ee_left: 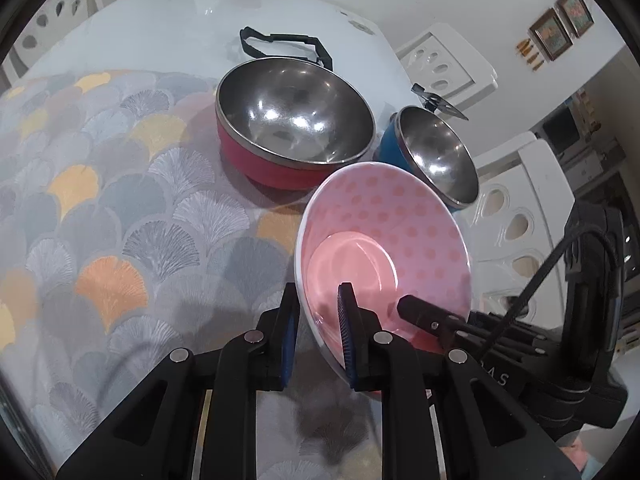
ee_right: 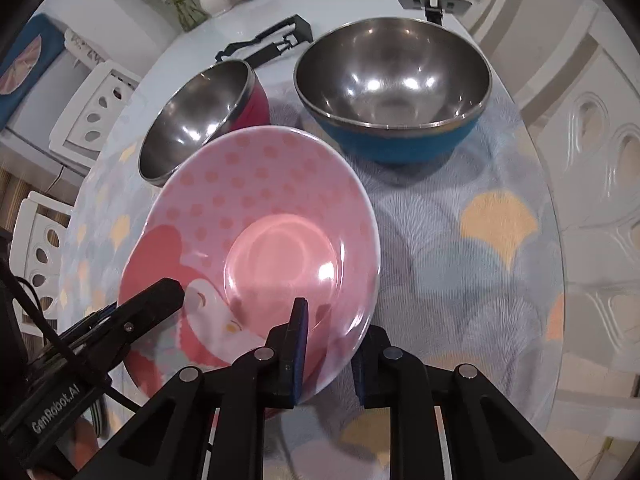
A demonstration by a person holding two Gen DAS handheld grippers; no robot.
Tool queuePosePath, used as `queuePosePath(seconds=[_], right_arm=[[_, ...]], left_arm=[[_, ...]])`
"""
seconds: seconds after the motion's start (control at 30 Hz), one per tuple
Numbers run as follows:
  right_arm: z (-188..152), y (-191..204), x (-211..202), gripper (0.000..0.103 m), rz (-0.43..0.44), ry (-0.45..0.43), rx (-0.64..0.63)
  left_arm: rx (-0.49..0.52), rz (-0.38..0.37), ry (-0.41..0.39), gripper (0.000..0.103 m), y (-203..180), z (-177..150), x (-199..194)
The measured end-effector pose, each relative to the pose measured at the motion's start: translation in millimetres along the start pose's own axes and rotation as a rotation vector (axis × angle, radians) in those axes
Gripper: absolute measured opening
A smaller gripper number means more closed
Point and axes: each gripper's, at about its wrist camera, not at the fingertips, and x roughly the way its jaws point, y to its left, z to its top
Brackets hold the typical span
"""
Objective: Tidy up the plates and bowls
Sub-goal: 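Carry the pink bowl beside the plate stack, set down, open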
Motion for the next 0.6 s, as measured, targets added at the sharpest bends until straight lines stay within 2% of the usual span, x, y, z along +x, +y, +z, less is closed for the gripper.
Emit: queuePosePath(seconds=[0.13,0.23,0.4,0.6], right_arm=[[-6.7,3.8,-6.6,0.018,0.005,0.001,-0.021],[-16.5,4.8,-15.3,0.018,0.034,0.033,0.007],[-39.8,13.1,-41.6,0.018,0.055,0.02,0.034],[-73.2,34.7,-70.0,0.019,0.068,0.016,0.072]], left_arm=[[0.027,0.007,-0.013,0.016,-5.1,-8.9,-10.9],[0.063,0.017,-0.023,0.016,-9.8,-17.7,-26.5],[0.111,0.012,-0.039,0.016,-13.8,-35.4,-57.6],[0.113,-0.028,-0.055,0.016,-4.0,-61.5,-95.5]])
